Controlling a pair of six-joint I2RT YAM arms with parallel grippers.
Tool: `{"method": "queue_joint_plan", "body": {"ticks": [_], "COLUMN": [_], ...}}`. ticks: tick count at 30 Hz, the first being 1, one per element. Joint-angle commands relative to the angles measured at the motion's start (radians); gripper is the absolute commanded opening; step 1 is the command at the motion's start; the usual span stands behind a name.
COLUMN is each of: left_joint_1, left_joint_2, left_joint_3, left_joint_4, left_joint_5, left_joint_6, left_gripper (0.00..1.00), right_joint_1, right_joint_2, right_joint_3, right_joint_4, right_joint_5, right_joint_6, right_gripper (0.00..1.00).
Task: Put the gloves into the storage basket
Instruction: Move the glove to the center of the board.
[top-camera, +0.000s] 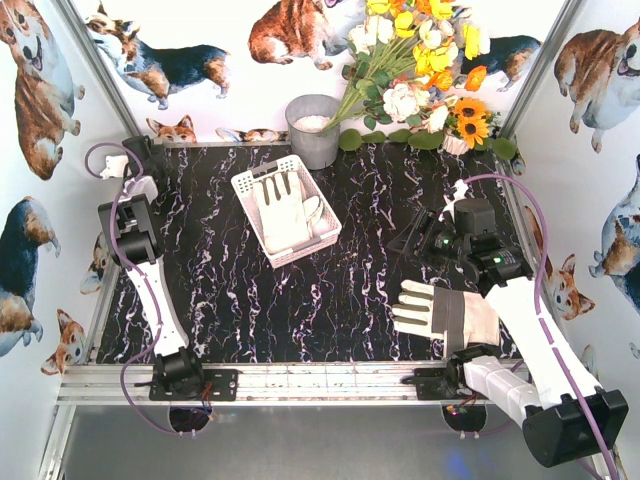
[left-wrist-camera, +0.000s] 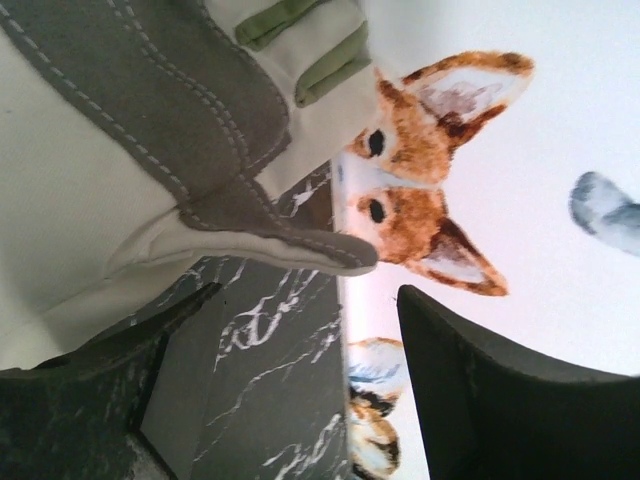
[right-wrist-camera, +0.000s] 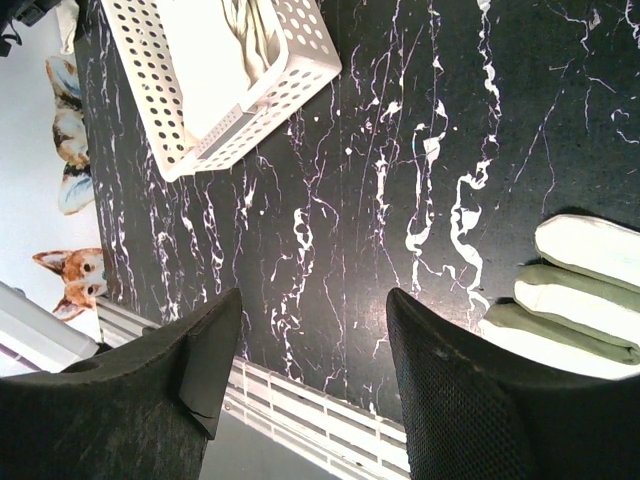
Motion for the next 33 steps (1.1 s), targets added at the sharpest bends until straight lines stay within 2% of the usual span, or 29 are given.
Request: {"method": "queue_joint_plan", "body": {"ticks": [1, 4, 15, 19, 20, 25, 29, 30, 33], "left_joint_1": [0.009, 0.009, 0.007, 0.007, 0.007, 0.006, 0.003, 0.003, 0.000], "left_joint_2": [0.002, 0.009, 0.089, 0.108, 0.115, 0.126, 0.098, 0.089, 0.046], "left_joint_3": [0.007, -0.013, 0.048, 0.060, 0.074, 0.082, 0.031, 0.008, -0.070], "left_joint_4": [0.140, 0.177, 0.107, 0.115, 0.103, 0.105, 0.152, 0.173, 0.219], "left_joint_5": [-0.036, -0.058, -0.068, -0.083, -0.081, -0.069, -0.052, -0.048, -0.034], "left_joint_6": [-0.099, -0.153, -0.332, -0.380, -0.383, -0.401, -0.400, -0.404, -0.408], "left_gripper": [0.67, 0.68, 0.67, 0.64, 0.60, 0.28, 0.06, 0.01, 0.00], "right_joint_1": [-0.002, -0.002, -0.002, -0.002, -0.003, -0.002, -0.002, -0.002, -0.002], "right_joint_2": [0.006, 0.019, 0.037, 0.043, 0.043, 0.044, 0.045, 0.044, 0.041], "right_joint_3": [0.013, 0.013, 0.023, 0.022, 0.021, 0.017, 0.017, 0.017, 0.017], "right_joint_4": [0.069, 0.074, 0.077, 0.080, 0.082, 0.086, 0.086, 0.086, 0.086], "right_joint_5": [-0.020, -0.026, -0.021, -0.022, -0.021, -0.018, -0.016, -0.017, -0.019], "right_joint_6": [0.015, 0.017, 0.025, 0.031, 0.033, 0.036, 0.034, 0.032, 0.028], "right_gripper": [0.61, 0.61, 0.61, 0.61, 0.61, 0.61, 0.61, 0.61, 0.61]}}
